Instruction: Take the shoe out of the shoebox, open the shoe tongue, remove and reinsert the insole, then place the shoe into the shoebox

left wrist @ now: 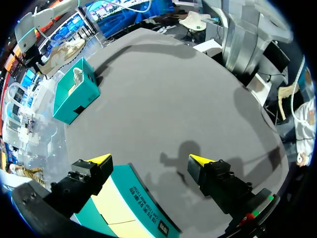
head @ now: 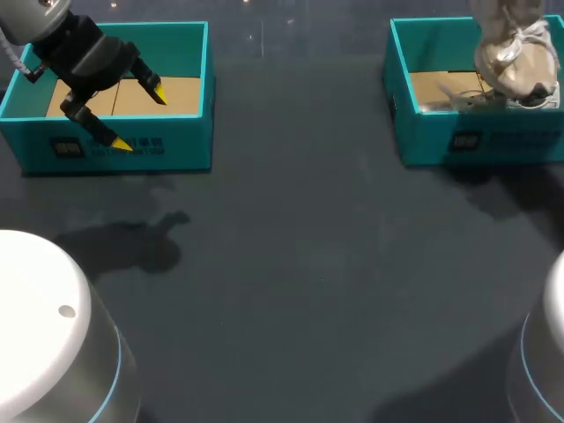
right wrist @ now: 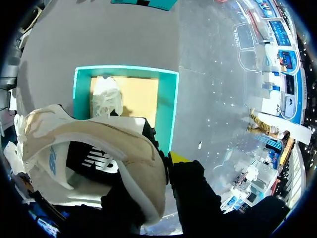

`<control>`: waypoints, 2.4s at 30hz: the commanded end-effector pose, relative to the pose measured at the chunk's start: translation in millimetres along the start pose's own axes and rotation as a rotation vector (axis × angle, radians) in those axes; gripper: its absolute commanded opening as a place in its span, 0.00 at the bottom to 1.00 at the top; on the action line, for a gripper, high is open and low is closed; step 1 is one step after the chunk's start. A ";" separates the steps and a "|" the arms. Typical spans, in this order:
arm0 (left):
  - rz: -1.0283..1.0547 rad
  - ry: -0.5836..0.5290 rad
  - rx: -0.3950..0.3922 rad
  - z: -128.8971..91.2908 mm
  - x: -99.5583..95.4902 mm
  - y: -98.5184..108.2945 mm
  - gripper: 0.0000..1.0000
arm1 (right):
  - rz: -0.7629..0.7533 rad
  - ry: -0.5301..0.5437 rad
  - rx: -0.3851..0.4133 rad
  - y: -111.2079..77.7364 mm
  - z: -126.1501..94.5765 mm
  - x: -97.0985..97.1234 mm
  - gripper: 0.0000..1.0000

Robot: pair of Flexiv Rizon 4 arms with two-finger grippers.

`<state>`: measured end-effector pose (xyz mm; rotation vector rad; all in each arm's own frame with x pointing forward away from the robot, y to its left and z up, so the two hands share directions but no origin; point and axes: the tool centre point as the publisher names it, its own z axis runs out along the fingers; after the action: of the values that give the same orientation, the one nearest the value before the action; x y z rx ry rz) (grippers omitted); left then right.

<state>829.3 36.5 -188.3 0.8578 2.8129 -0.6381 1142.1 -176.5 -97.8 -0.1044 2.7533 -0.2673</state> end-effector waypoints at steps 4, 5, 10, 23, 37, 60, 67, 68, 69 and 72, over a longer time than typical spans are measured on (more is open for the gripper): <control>0.001 0.002 -0.002 0.2 -0.1 0.2 1.00 | 0.039 0.049 -0.047 -35.4 28.0 -22.0 0.00; 0.001 0.002 -0.002 0.2 -0.1 0.2 1.00 | 0.063 0.056 -0.032 -40.1 31.5 -21.5 0.00; 0.001 0.002 -0.002 0.2 -0.1 0.2 1.00 | 0.272 0.054 0.052 -60.8 40.3 -11.2 0.00; 0.001 0.002 -0.002 0.2 -0.1 0.2 1.00 | 0.781 0.077 0.197 -97.3 38.3 19.5 0.00; 0.001 0.002 -0.002 0.2 -0.1 0.2 1.00 | 0.999 0.046 0.212 -112.3 42.1 24.4 0.00; 0.001 0.002 -0.002 0.2 -0.1 0.2 1.00 | 1.399 -0.070 0.409 -128.8 48.3 42.3 0.00; 0.001 0.002 -0.002 0.2 -0.1 0.2 1.00 | 1.552 -0.050 0.400 -131.3 62.3 52.3 0.00; 0.001 0.002 -0.002 0.2 -0.1 0.2 1.00 | 1.568 -0.048 0.399 -131.7 63.2 53.5 0.00; 0.001 0.002 -0.002 0.2 -0.1 0.2 1.00 | 1.577 -0.044 0.394 -132.1 64.4 54.4 0.00; 0.001 0.002 -0.002 0.2 -0.1 0.2 1.00 | 1.593 -0.054 0.399 -132.7 67.0 55.6 0.00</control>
<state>829.3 36.4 -188.3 0.8579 2.8129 -0.6381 1120.7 -323.8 -151.5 1.9321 1.8544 -0.2963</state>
